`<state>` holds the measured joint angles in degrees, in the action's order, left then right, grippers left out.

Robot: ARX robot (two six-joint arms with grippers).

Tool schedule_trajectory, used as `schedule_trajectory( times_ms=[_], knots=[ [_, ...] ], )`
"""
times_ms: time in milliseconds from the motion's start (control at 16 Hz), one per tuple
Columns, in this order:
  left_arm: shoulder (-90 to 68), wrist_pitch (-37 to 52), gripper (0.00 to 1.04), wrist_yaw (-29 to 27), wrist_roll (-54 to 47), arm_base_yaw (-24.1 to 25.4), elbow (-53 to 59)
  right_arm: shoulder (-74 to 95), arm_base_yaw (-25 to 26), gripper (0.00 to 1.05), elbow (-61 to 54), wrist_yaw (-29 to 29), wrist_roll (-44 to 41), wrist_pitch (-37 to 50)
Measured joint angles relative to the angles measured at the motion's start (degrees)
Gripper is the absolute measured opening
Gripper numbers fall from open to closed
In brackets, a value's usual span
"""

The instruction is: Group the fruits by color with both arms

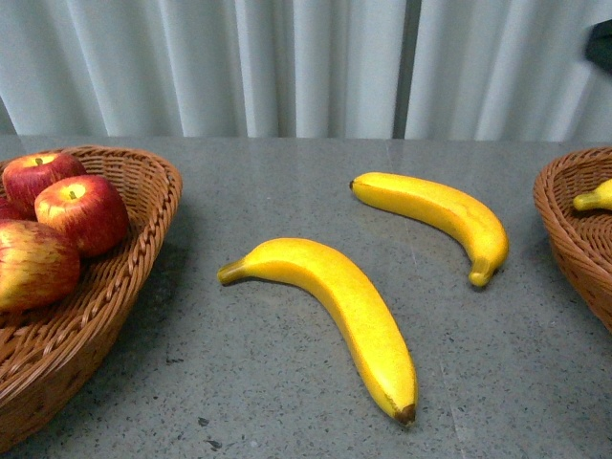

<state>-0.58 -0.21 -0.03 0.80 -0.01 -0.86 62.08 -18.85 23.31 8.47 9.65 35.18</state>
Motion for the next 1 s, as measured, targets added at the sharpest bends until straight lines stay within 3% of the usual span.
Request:
schedule_trajectory(
  times_ms=[188, 501, 815, 1003],
  knots=[
    [0.00, 0.00, 0.98, 0.00, 0.00, 0.00, 0.00, 18.60, -7.34, 0.98, 12.68, -2.95, 0.09, -1.40],
    [0.00, 0.00, 0.98, -0.02, 0.00, 0.00, 0.00, 33.55, -14.23, 0.98, 25.55, -6.99, -2.05, -10.95],
    [0.00, -0.02, 0.98, 0.00, 0.00, 0.00, 0.00, 36.98, -15.65, 0.98, 28.24, -9.57, -4.81, -20.26],
    [0.00, 0.00, 0.98, 0.00, 0.00, 0.00, 0.00, 37.70, -15.67, 0.98, 27.95, -9.64, -6.71, -21.33]
  ],
)
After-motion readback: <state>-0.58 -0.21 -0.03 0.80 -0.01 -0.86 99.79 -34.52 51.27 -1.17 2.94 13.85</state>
